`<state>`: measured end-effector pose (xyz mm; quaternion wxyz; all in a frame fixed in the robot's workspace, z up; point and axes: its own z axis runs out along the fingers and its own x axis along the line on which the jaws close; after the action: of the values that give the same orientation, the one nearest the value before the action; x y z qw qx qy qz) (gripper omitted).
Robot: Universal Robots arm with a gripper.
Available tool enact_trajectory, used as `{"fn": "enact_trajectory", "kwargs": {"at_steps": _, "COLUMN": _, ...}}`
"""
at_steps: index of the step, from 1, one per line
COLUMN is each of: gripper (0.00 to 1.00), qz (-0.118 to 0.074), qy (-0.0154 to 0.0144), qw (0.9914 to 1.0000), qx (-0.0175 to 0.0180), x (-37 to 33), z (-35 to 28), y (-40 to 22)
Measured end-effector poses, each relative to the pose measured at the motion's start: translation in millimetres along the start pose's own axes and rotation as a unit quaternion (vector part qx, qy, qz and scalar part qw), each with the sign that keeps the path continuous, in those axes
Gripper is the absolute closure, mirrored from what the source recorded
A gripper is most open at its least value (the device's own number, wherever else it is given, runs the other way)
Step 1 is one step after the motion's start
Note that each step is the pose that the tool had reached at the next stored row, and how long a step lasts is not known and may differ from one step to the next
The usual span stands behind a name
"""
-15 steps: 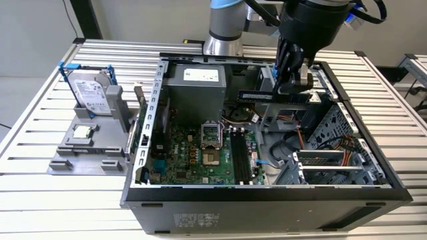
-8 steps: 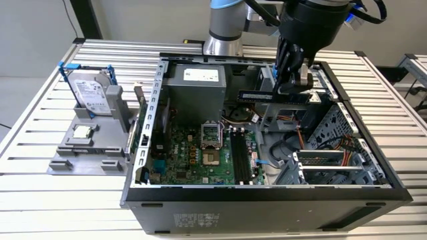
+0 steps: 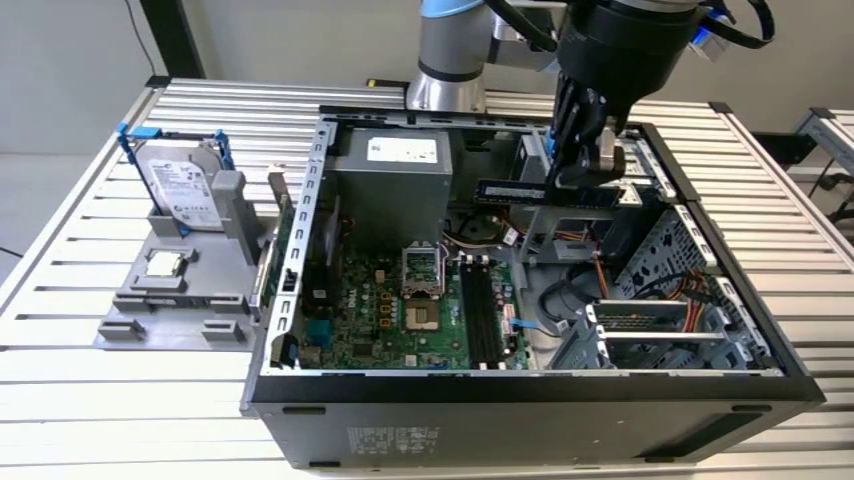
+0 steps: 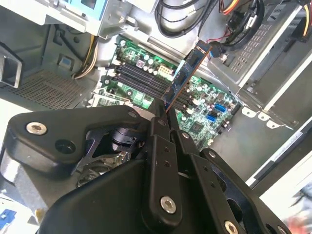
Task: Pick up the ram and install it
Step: 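Pick up the ram and move it above insertion slot, then insert the ram into the slot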
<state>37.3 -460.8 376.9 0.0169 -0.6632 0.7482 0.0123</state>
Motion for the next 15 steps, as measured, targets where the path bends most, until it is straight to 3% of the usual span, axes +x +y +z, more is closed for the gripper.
{"fn": "enact_trajectory", "kwargs": {"at_steps": 8, "gripper": 1.0, "qz": 0.055, "qy": 0.0002, "qw": 0.99848, "qx": 0.0023, "x": 0.0, "z": 0.0, "y": 0.1}}
{"fn": "enact_trajectory", "kwargs": {"at_steps": 13, "gripper": 1.0, "qz": 0.058, "qy": 0.0003, "qw": 0.99832, "qx": 0.0024, "x": 0.0, "z": 0.0, "y": 0.1}}
{"fn": "enact_trajectory", "kwargs": {"at_steps": 15, "gripper": 1.0, "qz": 0.065, "qy": 0.0003, "qw": 0.99788, "qx": 0.0027, "x": 0.0, "z": 0.0, "y": 0.1}}
